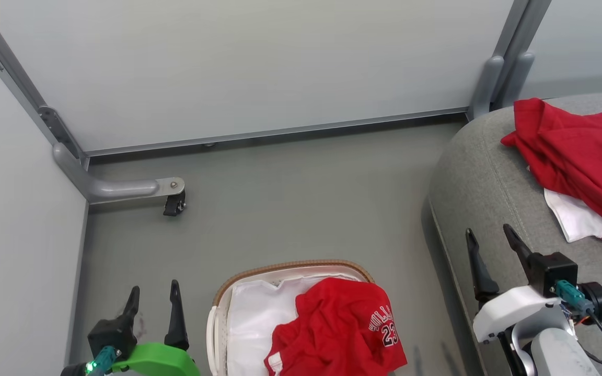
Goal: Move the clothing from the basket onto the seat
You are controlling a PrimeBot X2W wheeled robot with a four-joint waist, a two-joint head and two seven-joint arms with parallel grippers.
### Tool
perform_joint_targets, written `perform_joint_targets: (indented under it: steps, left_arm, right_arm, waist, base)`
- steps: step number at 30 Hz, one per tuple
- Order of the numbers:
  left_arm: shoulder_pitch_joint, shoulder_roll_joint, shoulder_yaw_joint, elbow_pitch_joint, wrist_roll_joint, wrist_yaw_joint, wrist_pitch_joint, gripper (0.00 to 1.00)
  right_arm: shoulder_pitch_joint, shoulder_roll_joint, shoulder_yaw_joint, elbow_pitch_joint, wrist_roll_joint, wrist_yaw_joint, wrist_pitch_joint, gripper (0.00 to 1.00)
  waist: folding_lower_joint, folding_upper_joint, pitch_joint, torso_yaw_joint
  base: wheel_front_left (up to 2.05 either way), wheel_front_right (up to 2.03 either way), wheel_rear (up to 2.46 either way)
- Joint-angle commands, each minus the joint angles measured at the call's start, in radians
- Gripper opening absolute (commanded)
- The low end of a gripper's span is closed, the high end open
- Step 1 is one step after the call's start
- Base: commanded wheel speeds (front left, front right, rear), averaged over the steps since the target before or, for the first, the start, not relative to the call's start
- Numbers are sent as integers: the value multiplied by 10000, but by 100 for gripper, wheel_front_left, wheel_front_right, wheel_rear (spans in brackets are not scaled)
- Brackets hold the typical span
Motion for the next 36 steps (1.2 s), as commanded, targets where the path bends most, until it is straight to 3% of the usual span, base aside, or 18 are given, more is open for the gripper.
perform_joint_targets:
  steps: [1, 10, 36]
  left_arm:
    - [149, 33, -47, -48, -146, 65, 9, 100]
    - [-272, 35, -369, -79, -192, 3, 8, 100]
    - [-4539, 46, -2242, 2661, -293, -842, 8, 100]
  right_arm:
    - [143, -12, -23, 4, 25, -14, -1, 100]
    - [-238, 3, 87, -150, 120, -14, -1, 100]
    - [-3220, 12, 1178, -1828, 791, -14, -1, 100]
  waist:
    - [0, 0, -7, 8]
    - [0, 0, 507, -79]
    - [0, 0, 5358, -1685]
  base:
    - [0, 0, 0]
    - [0, 0, 0]
    - [0, 0, 0]
